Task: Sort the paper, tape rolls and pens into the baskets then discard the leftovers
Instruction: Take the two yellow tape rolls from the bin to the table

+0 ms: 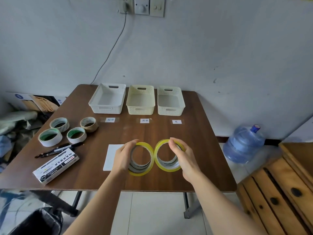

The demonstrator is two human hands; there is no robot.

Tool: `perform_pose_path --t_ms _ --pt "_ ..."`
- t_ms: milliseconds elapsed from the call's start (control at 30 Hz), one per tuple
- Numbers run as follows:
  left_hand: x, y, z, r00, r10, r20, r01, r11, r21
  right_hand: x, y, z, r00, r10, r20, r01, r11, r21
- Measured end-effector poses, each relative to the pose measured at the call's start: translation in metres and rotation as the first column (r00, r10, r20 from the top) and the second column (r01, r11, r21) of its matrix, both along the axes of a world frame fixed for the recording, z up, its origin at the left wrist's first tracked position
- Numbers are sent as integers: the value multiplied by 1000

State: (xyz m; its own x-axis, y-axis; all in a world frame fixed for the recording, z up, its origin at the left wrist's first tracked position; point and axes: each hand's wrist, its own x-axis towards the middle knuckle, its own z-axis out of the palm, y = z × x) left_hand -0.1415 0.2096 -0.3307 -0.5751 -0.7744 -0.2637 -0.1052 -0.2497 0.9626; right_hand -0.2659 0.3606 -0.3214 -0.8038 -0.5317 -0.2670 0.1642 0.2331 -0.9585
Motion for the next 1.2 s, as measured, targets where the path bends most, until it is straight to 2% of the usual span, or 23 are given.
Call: perform_pose_path --t_ms 400,567,800,1000,1200 --pt "-45 -50 -32 973 -50 227 41 998 41 -53 -47 -43 992 69 105 -82 989 127" --pt "-52 -61 -50 954 -47 297 17 995 103 -71 -65 -59 975 132 178 -168 964 204" --pt "-66 -87 -68 875 -158 458 36 964 264 -88 -82 -83 931 175 319 -267 925 271" --pt "-71 -102 -79 846 -217 487 20 926 378 -100 -104 -92 904 227 363 -347 885 309" --pt "-67 -104 -87 845 -175 505 -61 907 417 -111 -128 -95 883 248 399 -390 861 327"
